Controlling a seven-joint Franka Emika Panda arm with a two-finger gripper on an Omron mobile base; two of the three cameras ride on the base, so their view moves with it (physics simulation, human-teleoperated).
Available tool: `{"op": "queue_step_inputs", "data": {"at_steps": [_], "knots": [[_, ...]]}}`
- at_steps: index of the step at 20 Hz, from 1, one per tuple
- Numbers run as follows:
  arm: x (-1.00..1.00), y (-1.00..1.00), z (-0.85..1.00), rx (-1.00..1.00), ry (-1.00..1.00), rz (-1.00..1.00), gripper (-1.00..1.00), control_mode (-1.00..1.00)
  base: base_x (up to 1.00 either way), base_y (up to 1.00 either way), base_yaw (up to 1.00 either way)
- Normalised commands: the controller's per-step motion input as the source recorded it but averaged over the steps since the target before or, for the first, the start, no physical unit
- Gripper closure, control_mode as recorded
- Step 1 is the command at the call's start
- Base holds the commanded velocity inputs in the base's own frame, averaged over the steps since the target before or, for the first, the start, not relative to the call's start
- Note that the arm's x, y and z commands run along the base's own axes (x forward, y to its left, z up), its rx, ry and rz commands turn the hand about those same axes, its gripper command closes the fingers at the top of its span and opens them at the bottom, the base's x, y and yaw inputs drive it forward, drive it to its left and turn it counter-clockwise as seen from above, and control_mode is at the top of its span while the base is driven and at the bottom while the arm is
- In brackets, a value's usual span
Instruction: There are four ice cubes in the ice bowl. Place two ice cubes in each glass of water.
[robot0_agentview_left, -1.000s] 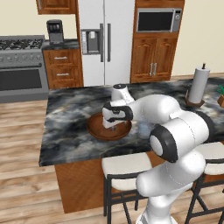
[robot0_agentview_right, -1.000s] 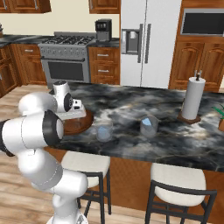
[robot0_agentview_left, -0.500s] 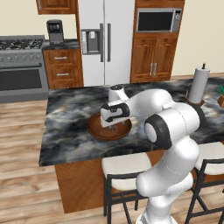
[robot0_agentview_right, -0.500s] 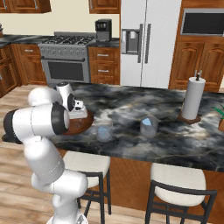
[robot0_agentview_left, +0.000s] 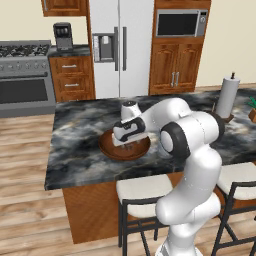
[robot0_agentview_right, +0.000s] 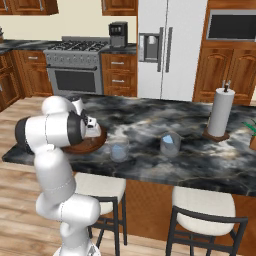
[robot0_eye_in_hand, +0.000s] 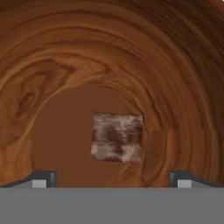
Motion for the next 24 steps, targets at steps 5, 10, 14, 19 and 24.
{"op": "queue_step_inputs", "data": {"at_steps": [5, 10, 14, 19, 24], "knots": [[0.26, 0.0, -0.19, 0.0, 0.0, -0.06, -1.0, -1.0, 0.0, 0.0, 0.0], [0.18, 0.0, -0.12, 0.0, 0.0, -0.04, -1.0, -1.0, 0.0, 0.0, 0.0], [0.08, 0.0, -0.16, 0.0, 0.0, -0.04, -1.0, -1.0, 0.0, 0.0, 0.0], [0.04, 0.0, -0.22, 0.0, 0.0, -0.04, -1.0, -1.0, 0.0, 0.0, 0.0], [0.05, 0.0, -0.24, 0.0, 0.0, -0.03, -1.0, -1.0, 0.0, 0.0, 0.0]]}}
